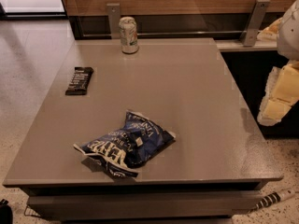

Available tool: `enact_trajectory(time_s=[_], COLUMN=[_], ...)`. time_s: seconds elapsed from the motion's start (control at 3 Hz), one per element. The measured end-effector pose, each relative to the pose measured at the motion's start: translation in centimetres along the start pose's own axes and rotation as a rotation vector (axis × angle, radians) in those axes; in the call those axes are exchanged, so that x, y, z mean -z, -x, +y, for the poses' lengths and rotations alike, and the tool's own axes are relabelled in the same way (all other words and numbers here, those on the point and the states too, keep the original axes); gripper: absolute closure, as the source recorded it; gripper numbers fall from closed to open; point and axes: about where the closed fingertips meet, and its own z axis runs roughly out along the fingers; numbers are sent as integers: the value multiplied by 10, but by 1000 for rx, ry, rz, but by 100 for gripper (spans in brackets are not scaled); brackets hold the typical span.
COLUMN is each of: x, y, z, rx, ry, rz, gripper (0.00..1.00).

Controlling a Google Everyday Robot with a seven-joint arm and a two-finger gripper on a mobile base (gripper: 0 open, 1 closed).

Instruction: Move blue chip bag near 7up can

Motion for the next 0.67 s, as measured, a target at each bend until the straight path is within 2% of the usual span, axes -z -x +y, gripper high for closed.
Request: enact_trajectory(time_s=[0.33, 0.67], x=[0, -1], y=[0, 11], z=[0, 0], rx=[0, 49], ry=[0, 27], rz=[0, -47], gripper=[0, 0])
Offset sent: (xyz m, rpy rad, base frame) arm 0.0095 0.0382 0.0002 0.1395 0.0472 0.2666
